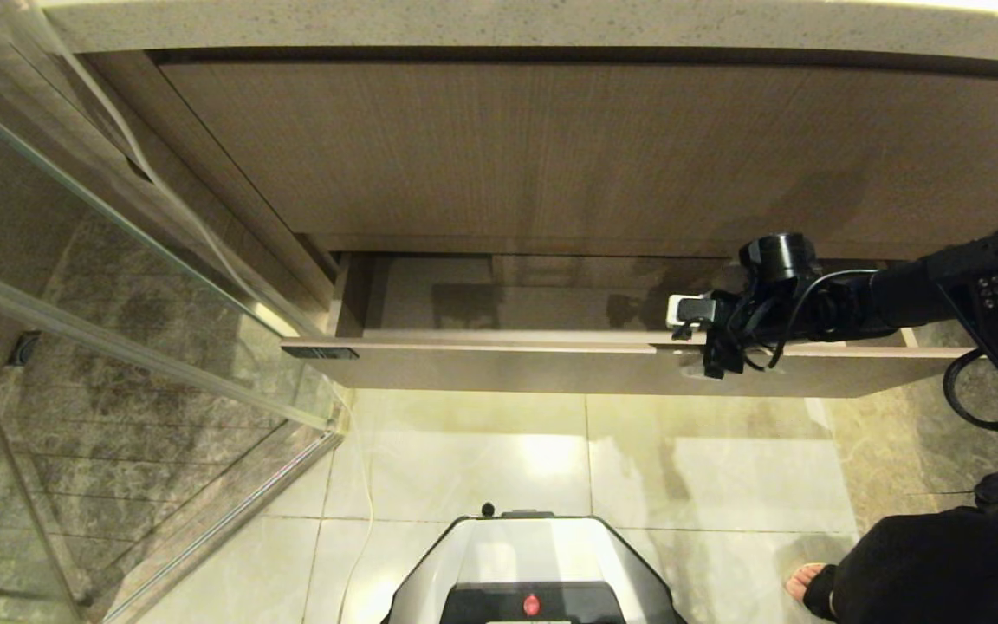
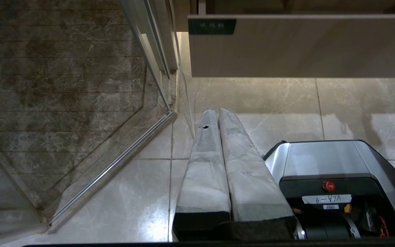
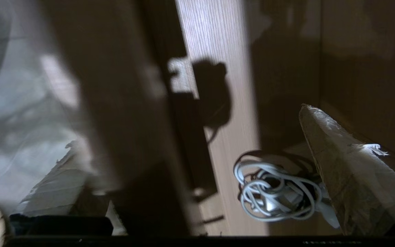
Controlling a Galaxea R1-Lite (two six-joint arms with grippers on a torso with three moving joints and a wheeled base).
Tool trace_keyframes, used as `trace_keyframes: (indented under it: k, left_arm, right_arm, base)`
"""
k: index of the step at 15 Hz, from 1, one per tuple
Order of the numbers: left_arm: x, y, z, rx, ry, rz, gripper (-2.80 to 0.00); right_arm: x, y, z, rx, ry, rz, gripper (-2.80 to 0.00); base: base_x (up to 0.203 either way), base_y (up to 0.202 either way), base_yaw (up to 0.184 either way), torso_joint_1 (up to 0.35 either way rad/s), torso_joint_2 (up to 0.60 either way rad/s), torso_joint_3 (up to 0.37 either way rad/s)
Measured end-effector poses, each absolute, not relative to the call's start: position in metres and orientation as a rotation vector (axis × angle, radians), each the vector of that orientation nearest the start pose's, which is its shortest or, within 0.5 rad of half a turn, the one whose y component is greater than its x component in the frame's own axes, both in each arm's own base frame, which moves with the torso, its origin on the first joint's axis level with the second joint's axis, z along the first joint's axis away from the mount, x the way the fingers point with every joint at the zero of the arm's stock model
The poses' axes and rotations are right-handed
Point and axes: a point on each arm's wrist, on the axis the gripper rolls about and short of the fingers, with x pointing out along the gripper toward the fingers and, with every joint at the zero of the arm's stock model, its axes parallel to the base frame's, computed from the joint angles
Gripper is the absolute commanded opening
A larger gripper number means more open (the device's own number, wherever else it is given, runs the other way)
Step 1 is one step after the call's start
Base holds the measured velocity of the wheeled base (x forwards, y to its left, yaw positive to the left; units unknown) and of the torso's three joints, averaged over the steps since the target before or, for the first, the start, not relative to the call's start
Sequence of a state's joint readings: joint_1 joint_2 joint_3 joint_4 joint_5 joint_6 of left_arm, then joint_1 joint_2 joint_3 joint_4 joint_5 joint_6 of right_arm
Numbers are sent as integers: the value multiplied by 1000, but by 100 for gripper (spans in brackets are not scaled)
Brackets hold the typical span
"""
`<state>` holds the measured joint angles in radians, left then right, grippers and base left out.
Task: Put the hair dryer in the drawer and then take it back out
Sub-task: Pull open the drawer
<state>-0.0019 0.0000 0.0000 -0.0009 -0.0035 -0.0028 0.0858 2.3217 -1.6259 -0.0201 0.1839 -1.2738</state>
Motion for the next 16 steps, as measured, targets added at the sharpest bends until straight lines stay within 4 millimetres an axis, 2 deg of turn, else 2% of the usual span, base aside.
trace_keyframes:
  k: [5,11,13,16]
  left_arm:
    - [-23,0,76,-4,-1,-5,-280]
    - [-23,0,76,-3,-1,-5,-280]
    - [-23,0,76,-3,-1,-5,-280]
    - [-23,0,76,-3,-2,-5,-280]
  right_arm:
    - [440,32,110,-1179,585,641,0]
    - [406,18,156,-1079,642,414,0]
    - [389,16,172,-1048,623,399,0]
    - [345,8,183,-980,582,503,0]
  base:
    - [0,0,0,0,0,0]
    - [0,0,0,0,0,0]
    - [0,0,0,0,0,0]
    - [0,0,0,0,0,0]
